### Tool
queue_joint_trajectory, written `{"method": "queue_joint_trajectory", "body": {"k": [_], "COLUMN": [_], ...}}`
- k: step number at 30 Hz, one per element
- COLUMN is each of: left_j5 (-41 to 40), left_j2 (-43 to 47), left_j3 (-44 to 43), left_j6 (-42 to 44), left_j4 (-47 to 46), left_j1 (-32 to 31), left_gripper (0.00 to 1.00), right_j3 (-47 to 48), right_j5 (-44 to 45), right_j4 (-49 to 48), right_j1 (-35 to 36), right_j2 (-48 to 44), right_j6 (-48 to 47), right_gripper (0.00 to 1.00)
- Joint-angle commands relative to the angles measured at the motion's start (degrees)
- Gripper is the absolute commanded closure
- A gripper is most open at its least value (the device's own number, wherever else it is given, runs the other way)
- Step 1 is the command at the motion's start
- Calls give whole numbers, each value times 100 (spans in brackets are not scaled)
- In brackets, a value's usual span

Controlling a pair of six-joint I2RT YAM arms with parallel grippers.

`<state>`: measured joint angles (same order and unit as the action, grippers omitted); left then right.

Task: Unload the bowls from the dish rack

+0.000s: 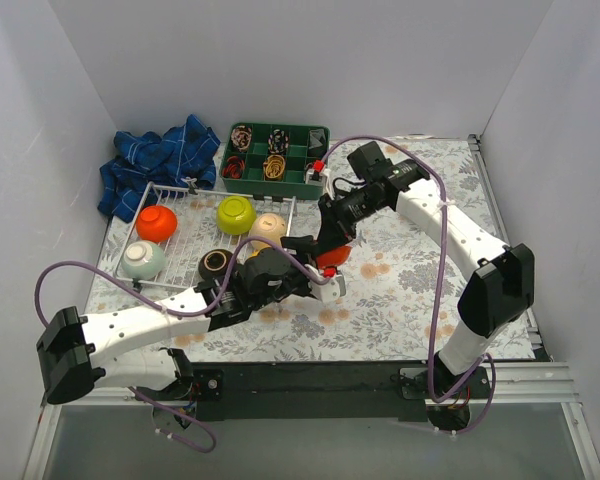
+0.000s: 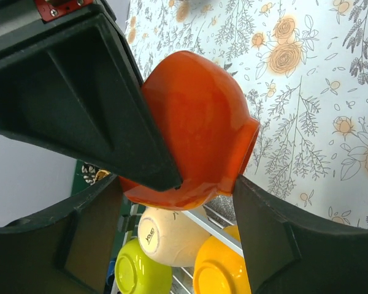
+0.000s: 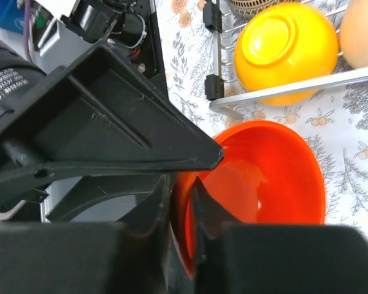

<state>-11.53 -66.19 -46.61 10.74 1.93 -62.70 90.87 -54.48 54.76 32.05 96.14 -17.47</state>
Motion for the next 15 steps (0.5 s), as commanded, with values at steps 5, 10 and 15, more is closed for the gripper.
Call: {"method": "queue_joint_trajectory", "body": {"k": [5,10,15], "left_j5": [-455,-780,-702], "left_j2": [28,45,150], "left_j3": [99,143,65], "left_j6": [-501,-1239,-2328], "left_j4": [-413,-483,-247], "left_j1": [29,135,608], "left_gripper": [52,6,2], "right_j3": [-25,-122,-306], "right_j5": [428,973,1930], "right_j4": [202,-26,-510], "right_j1": [29,-322,-840], "right_j2": [-95,-253,-508], "right_j6": [-151,33,542], "right_gripper": [99,99,99]}}
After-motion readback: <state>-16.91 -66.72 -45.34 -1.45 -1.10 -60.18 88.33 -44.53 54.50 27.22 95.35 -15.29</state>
